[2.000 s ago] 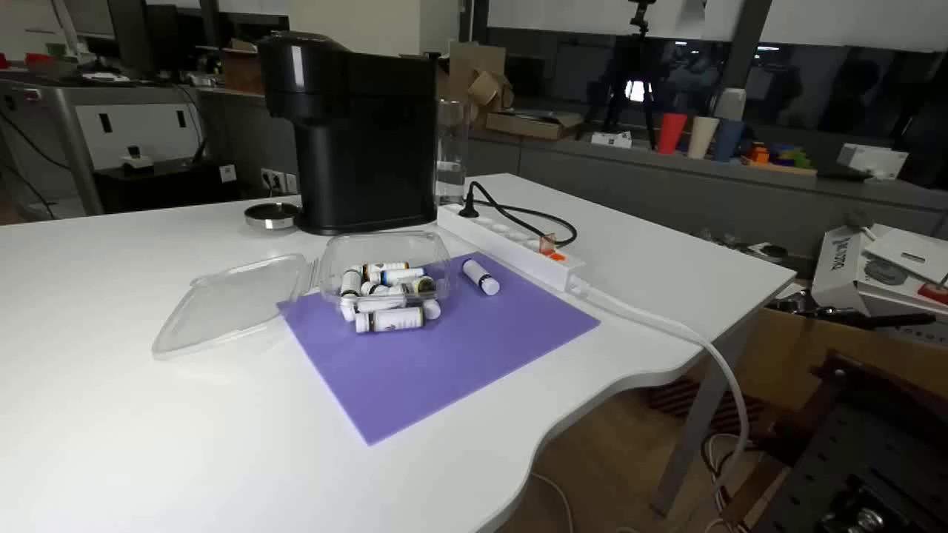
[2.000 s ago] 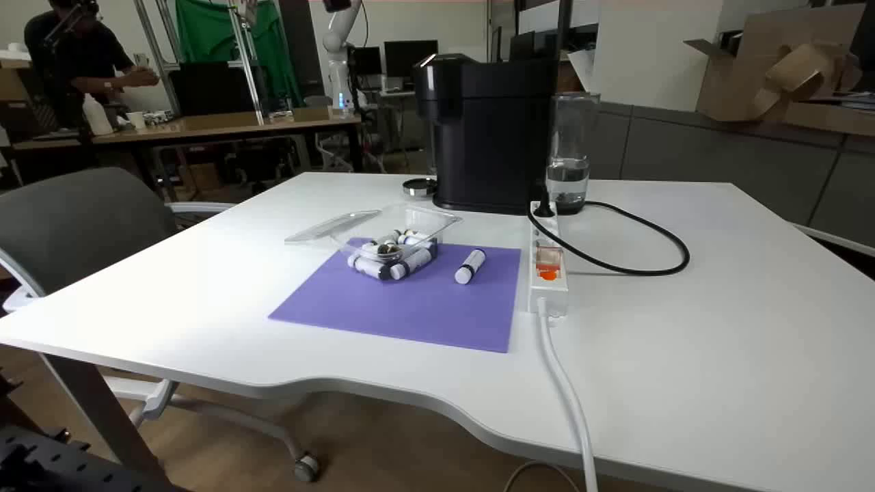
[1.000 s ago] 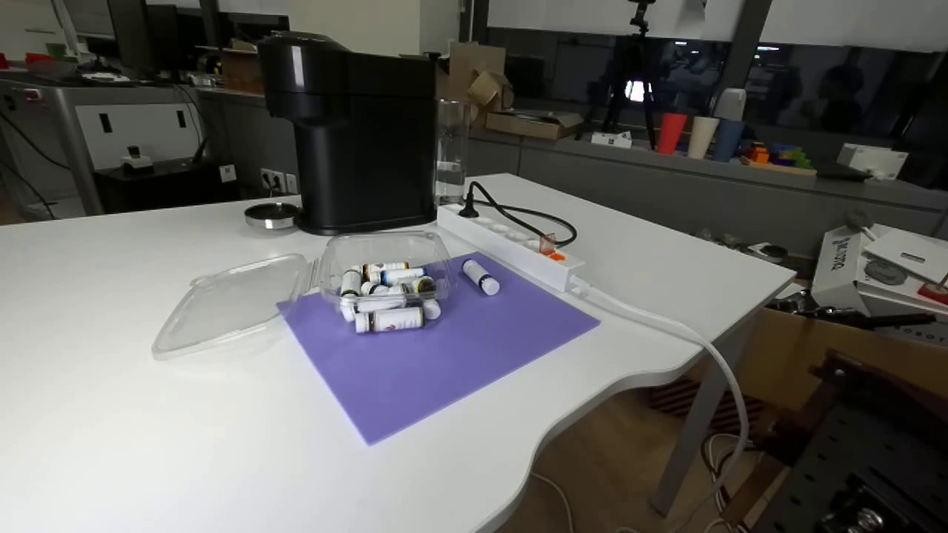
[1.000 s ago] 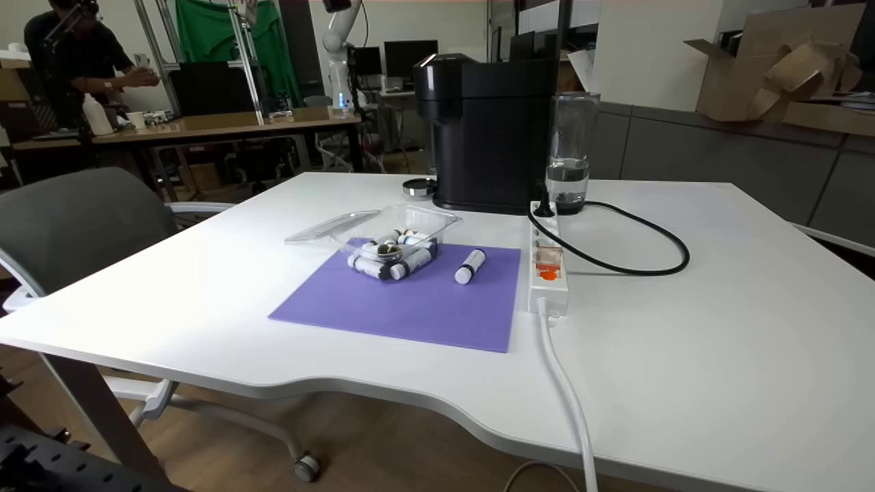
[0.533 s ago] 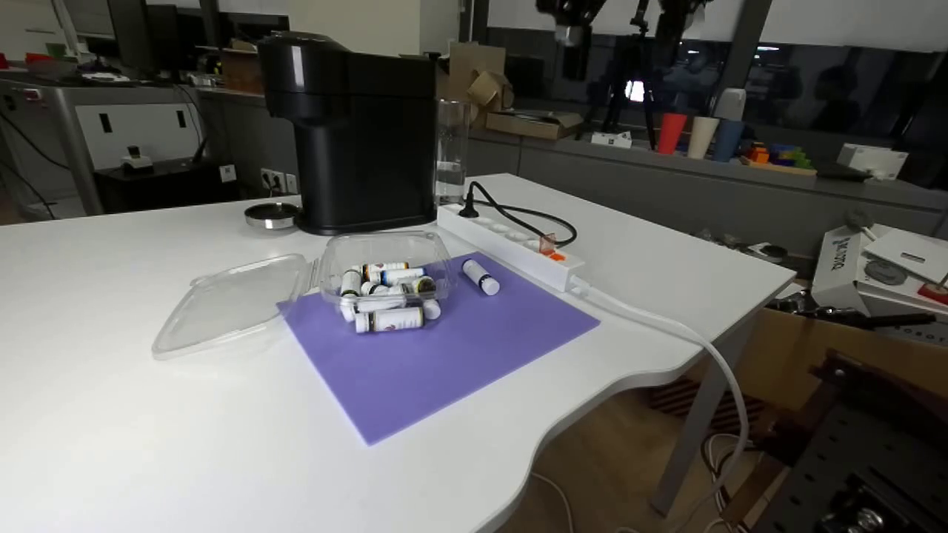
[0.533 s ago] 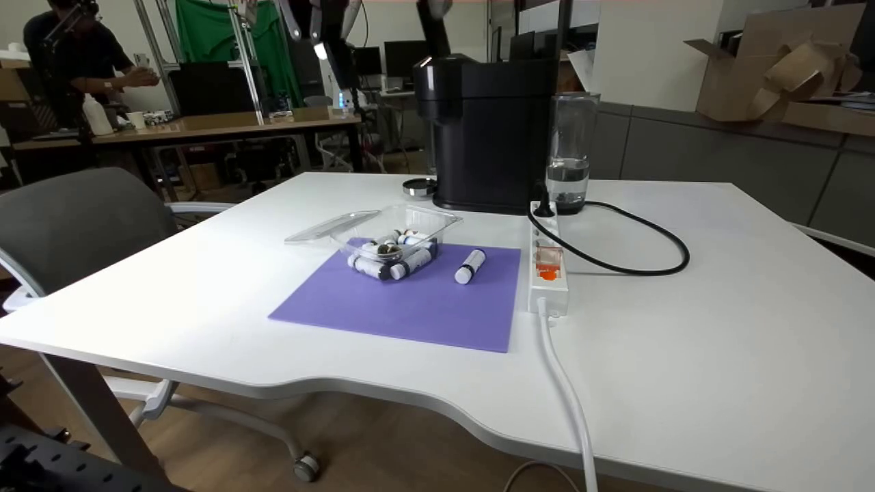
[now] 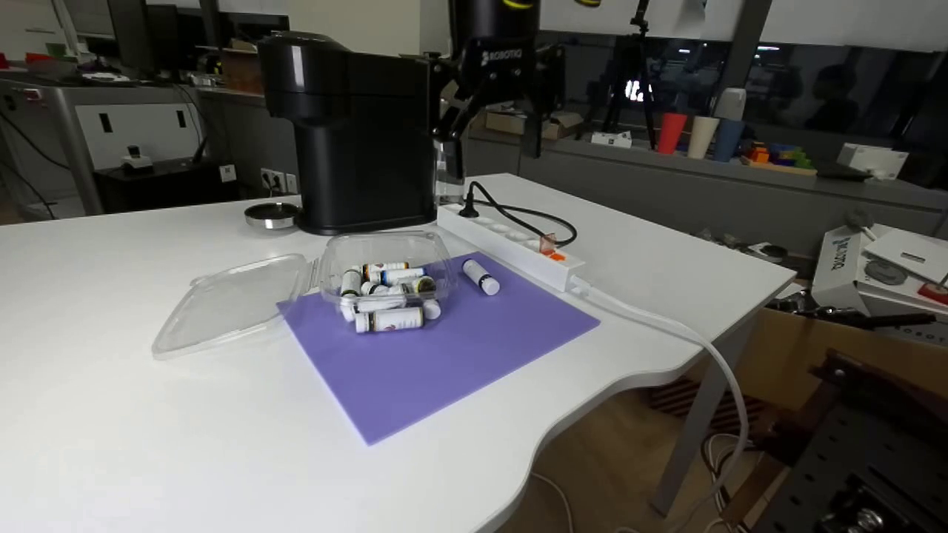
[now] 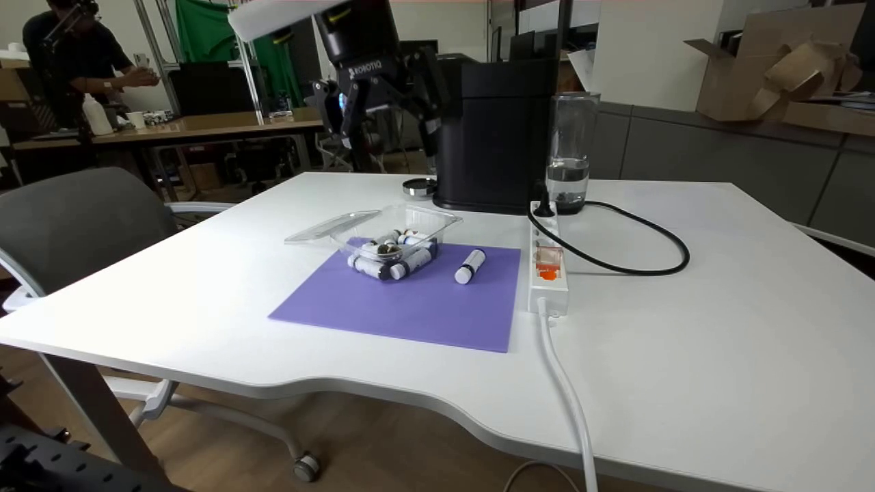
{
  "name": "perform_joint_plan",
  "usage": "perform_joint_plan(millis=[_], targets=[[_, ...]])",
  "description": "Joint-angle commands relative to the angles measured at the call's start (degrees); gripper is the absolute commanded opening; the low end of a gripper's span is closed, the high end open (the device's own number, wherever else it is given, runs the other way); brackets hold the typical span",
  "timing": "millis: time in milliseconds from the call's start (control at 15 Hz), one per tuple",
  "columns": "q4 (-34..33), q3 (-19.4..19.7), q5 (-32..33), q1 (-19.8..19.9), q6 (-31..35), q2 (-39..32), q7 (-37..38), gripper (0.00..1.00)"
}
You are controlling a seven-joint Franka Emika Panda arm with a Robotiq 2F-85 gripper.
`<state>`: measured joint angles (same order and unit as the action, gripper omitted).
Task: Remove two bottles from the clear bowl and place them on the purple placemat
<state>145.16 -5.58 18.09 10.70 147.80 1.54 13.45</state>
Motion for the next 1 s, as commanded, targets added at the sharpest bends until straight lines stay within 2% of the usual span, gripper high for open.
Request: perform_joint_plan(millis=[0,267,600,933], targets=[[-1.2,3.4,-0.2,-3.7,0.1,-1.9,-0.2,1.0],[-1.2,4.4,1.2,-4.4,-0.4,-2.4,-0.2,1.0],[-5.1,5.2,0.0,-7.1,-1.8,-8.9,-2.6,1.0],[-11.4,6.2,0.3,-10.7,-4.0,-15.7,-1.5,1.0]])
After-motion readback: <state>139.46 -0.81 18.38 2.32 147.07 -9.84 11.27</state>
